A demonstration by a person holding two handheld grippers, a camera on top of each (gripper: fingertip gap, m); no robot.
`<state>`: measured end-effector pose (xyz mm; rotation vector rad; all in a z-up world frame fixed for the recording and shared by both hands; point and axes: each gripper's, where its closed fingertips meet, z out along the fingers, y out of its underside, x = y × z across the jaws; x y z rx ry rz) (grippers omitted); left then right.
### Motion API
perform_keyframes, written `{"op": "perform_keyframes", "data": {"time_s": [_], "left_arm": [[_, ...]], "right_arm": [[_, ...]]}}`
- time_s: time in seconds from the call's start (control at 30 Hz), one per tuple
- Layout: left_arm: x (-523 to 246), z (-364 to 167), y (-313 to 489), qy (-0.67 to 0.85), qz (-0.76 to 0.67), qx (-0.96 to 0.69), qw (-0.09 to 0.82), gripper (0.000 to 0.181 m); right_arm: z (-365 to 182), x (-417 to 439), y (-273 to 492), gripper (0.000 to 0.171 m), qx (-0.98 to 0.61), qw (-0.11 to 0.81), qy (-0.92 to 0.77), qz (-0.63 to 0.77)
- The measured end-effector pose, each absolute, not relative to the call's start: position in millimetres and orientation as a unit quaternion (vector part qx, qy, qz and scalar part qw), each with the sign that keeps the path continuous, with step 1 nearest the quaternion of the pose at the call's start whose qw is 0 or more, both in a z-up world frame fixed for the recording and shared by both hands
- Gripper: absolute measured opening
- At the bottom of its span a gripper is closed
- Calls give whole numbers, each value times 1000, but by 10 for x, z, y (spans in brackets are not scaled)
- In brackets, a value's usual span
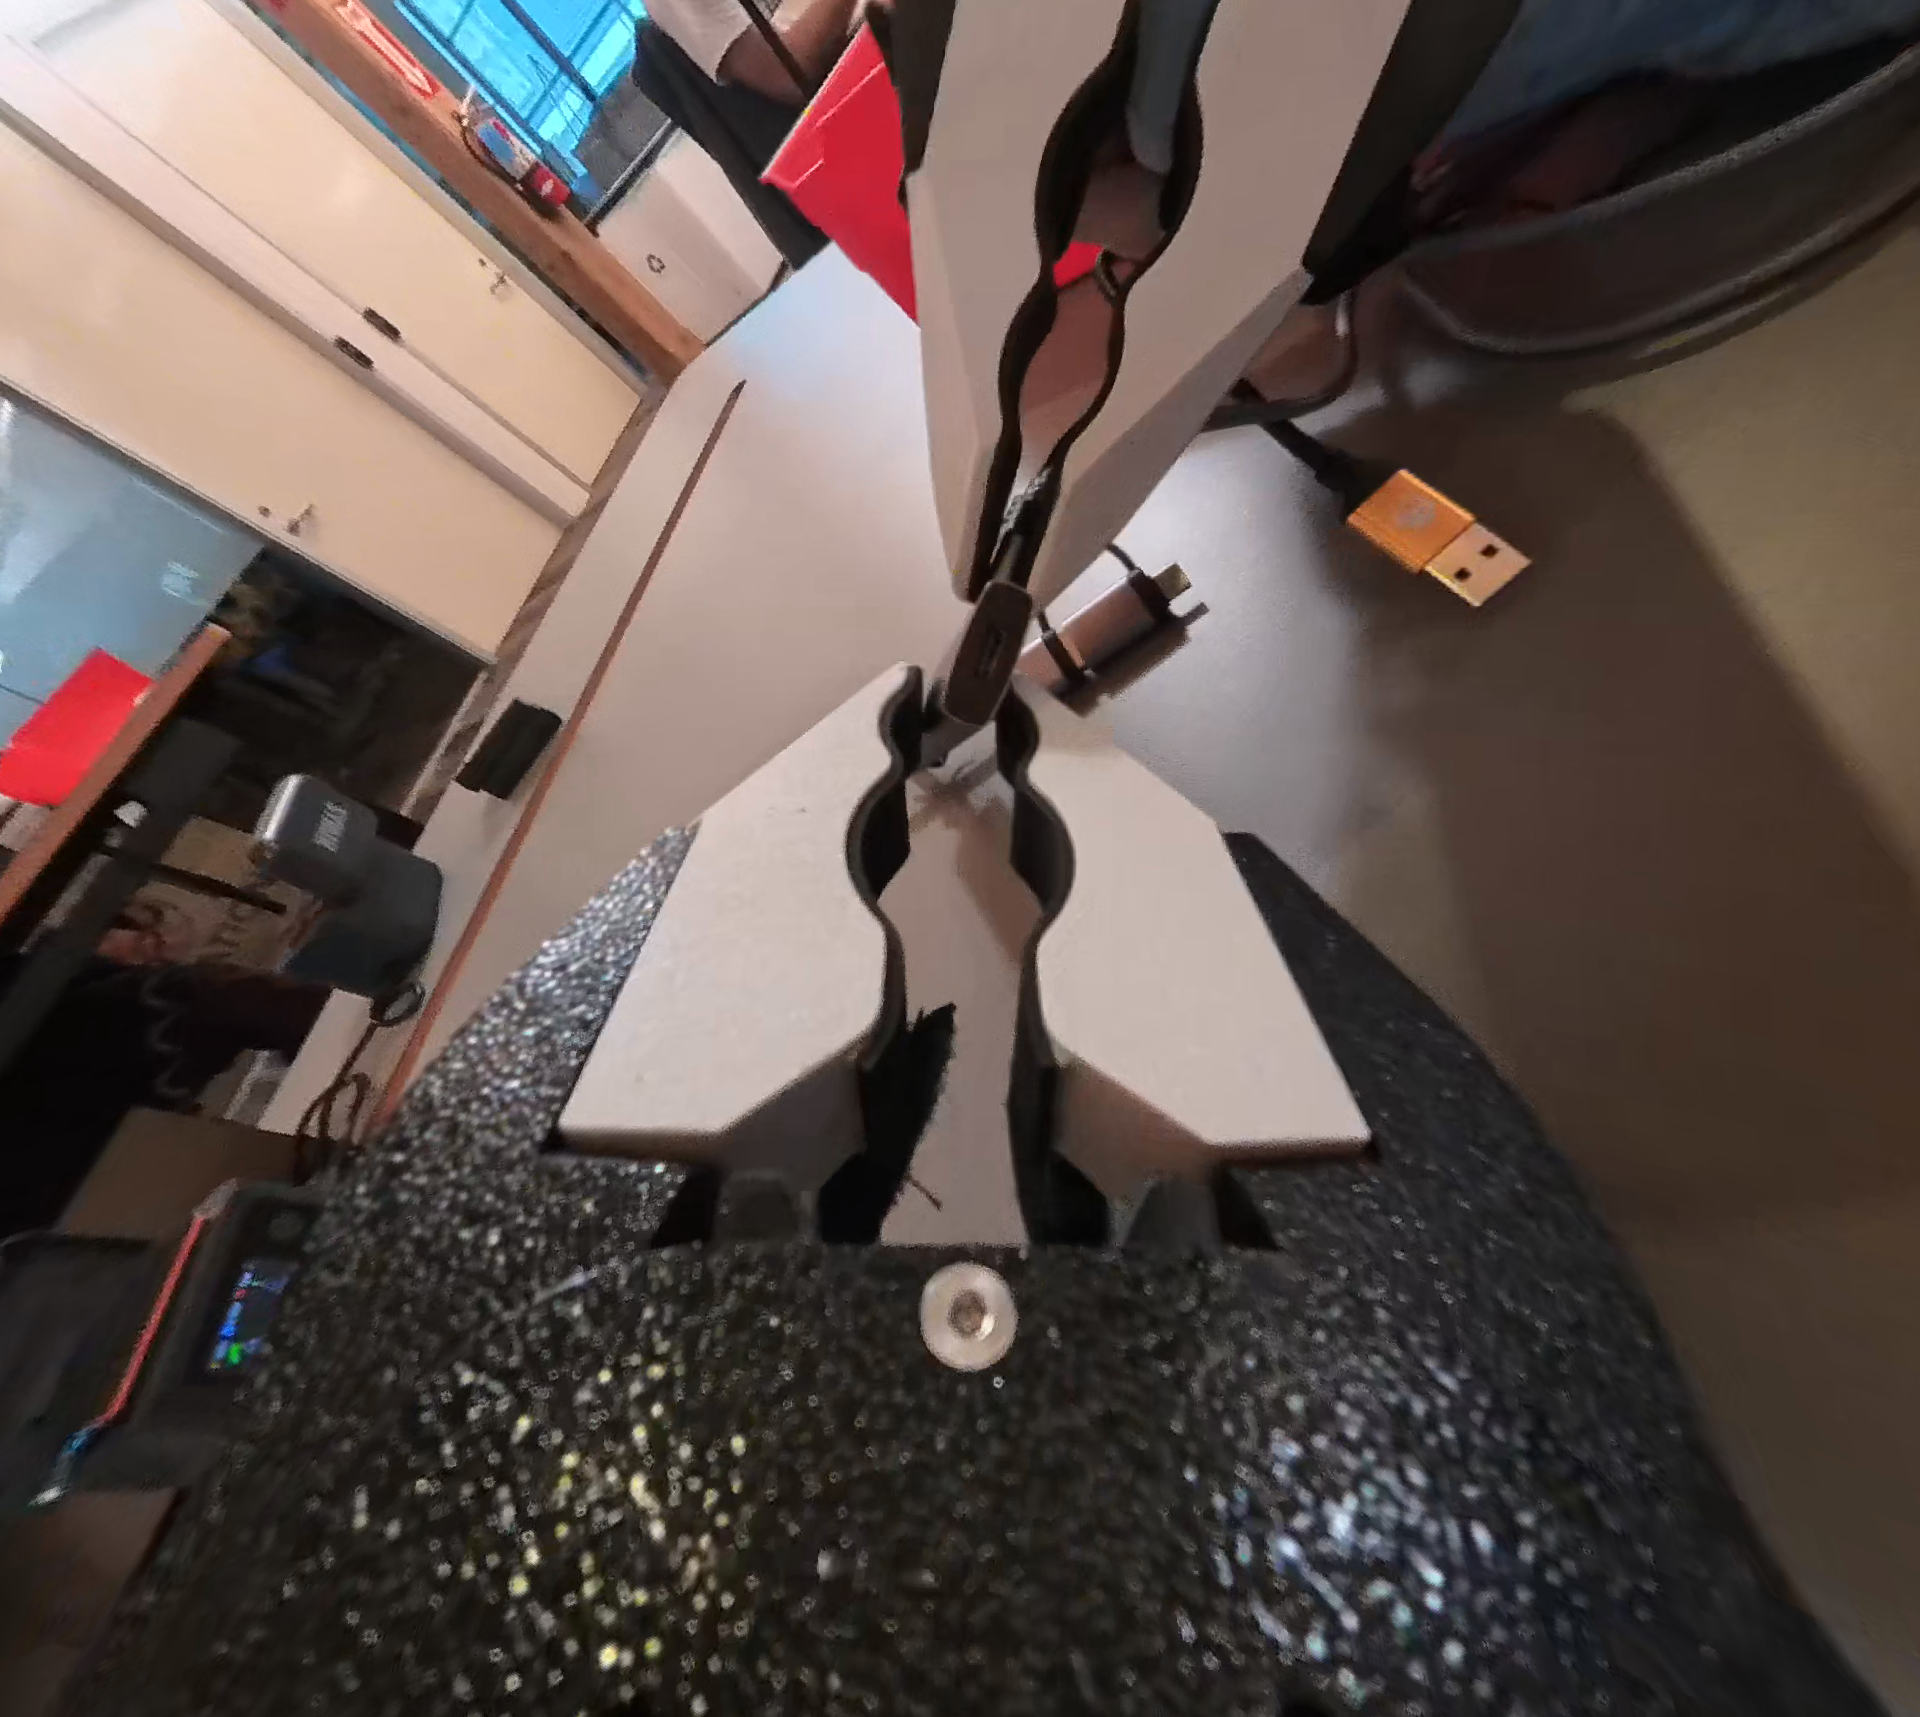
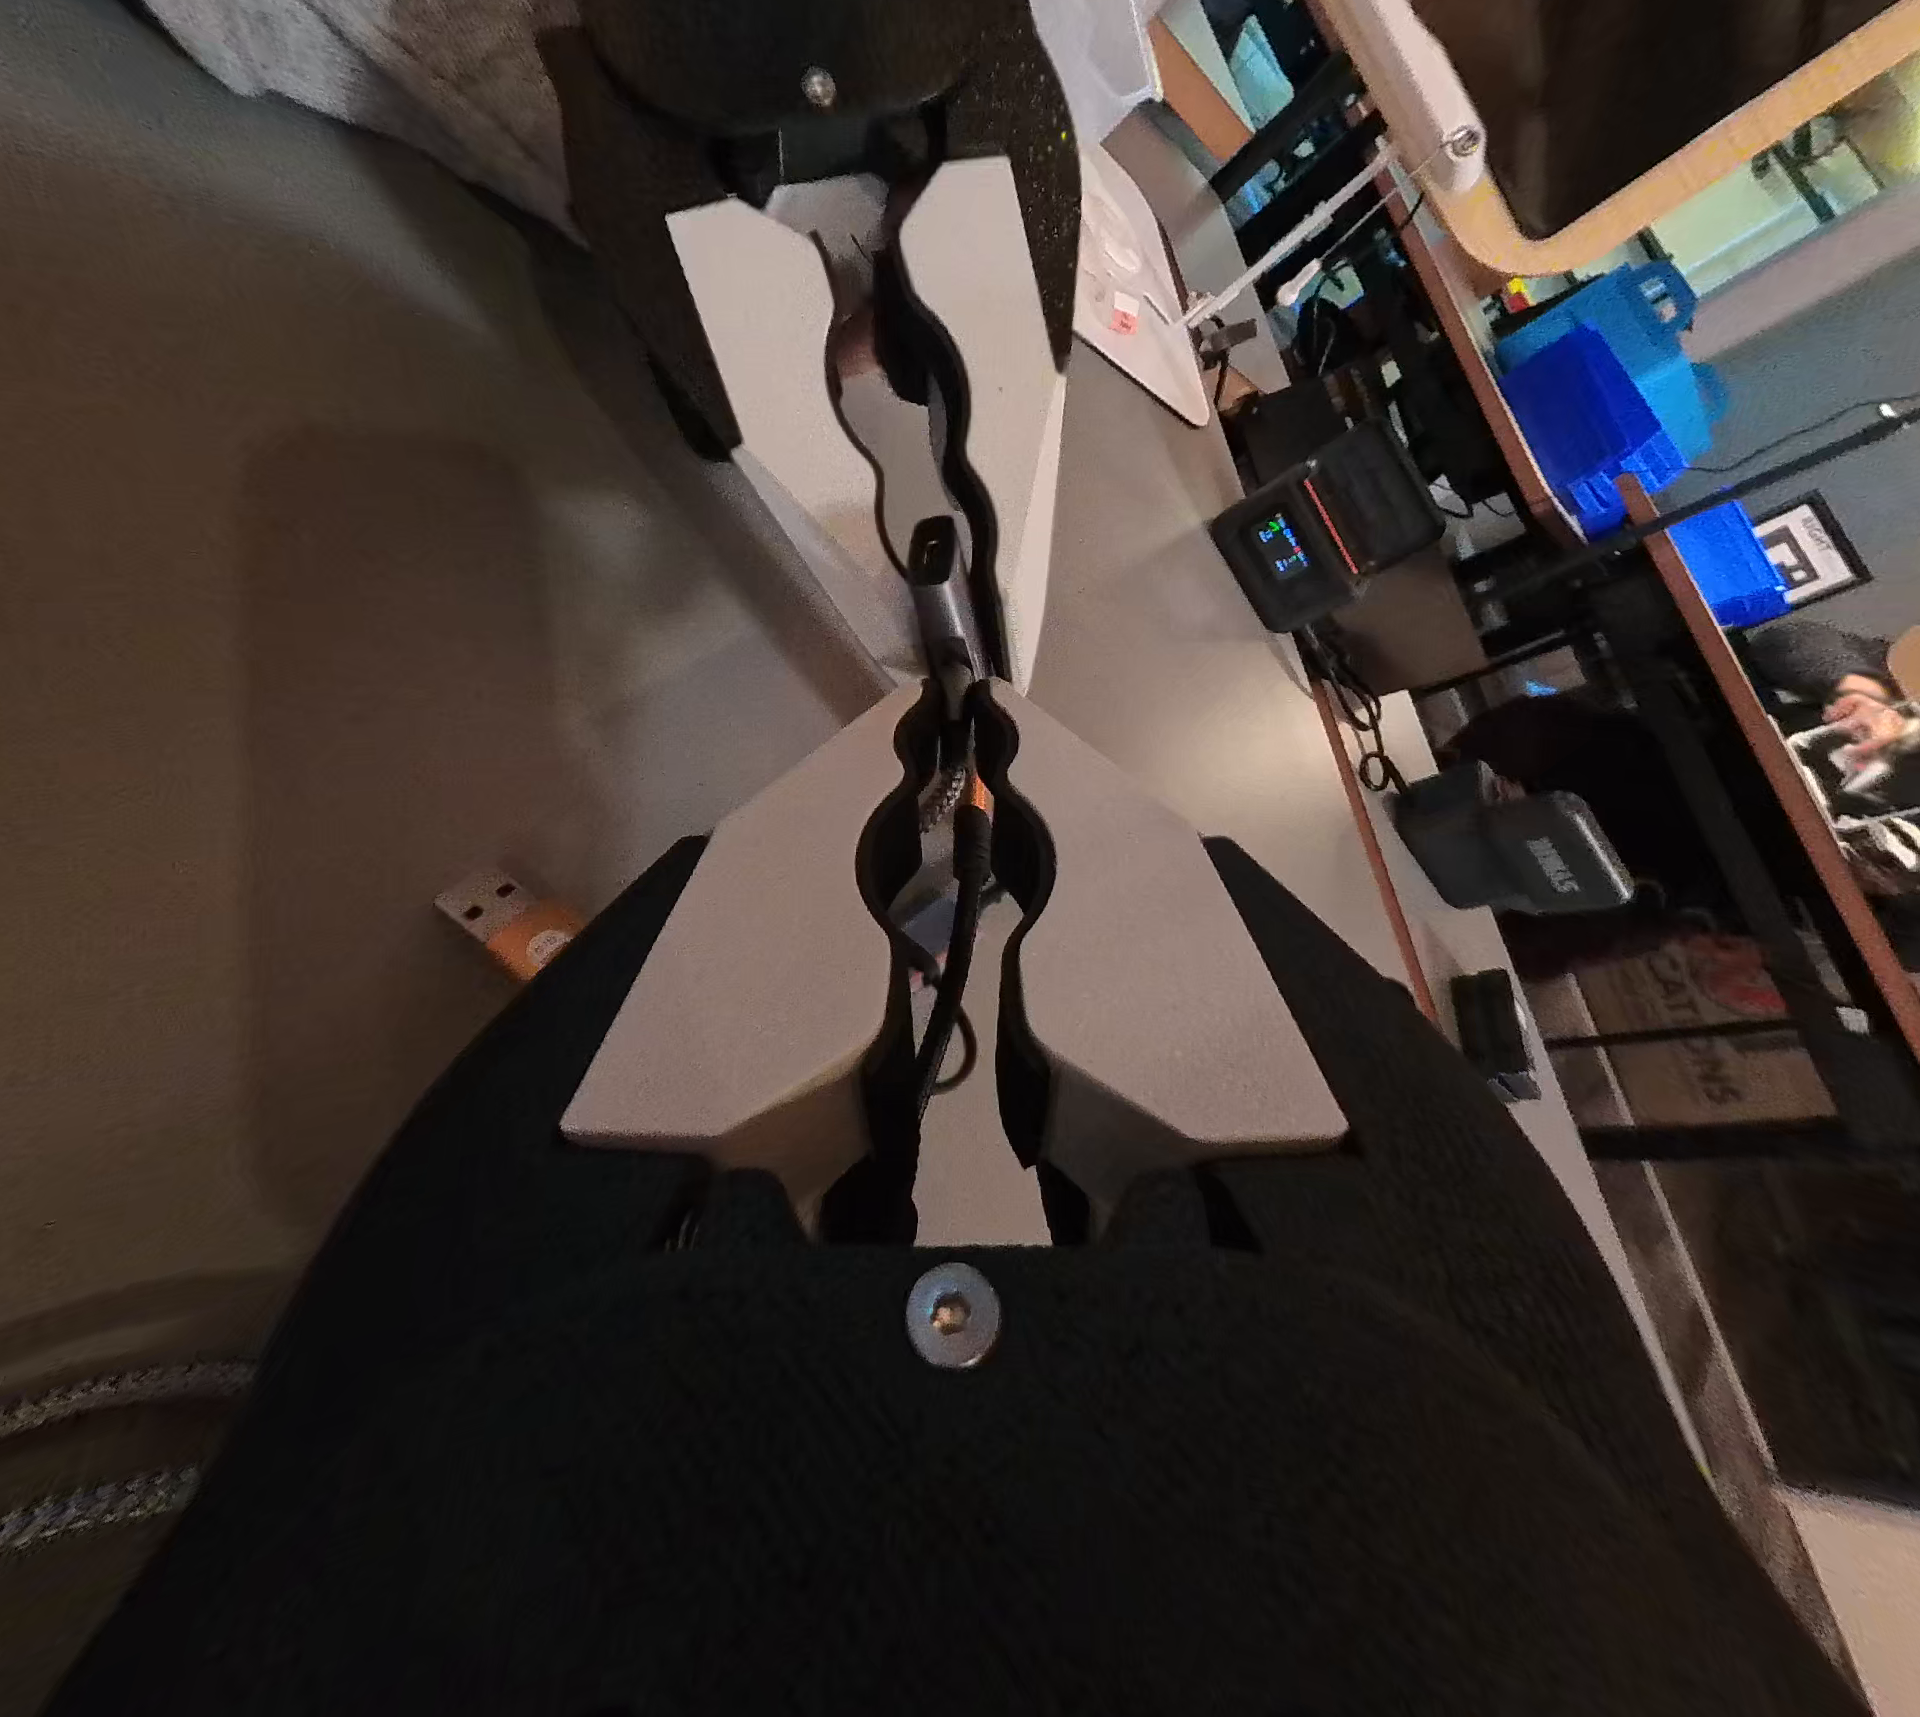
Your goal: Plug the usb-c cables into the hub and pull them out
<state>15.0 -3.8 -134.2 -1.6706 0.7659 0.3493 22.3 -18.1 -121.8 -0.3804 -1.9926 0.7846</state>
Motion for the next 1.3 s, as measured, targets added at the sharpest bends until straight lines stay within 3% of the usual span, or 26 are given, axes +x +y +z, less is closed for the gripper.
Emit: {"op": "perform_keyframes", "data": {"time_s": [0.53,0.63,0.73,0.87,1.07,1.3], "left_arm": [[191,-1434,-16,365,212,-702,573,9],[-248,-1343,-132,267,195,-737,589,7],[-203,-1359,-81,278,208,-736,582,8],[-218,-1345,-87,285,235,-728,577,7],[-195,-1248,-87,277,226,-716,600,7],[-120,-1301,-56,310,252,-710,580,7]], "right_arm": [[-1294,353,-40,4,-203,533,-783,247],[-1146,570,185,4,-263,526,-741,325],[-1034,551,-7,4,-234,541,-738,328],[-288,609,75,5,-270,597,-677,334],[1066,1278,895,5,-336,665,-604,281],[1817,1692,1675,4,-377,677,-579,255]]}}
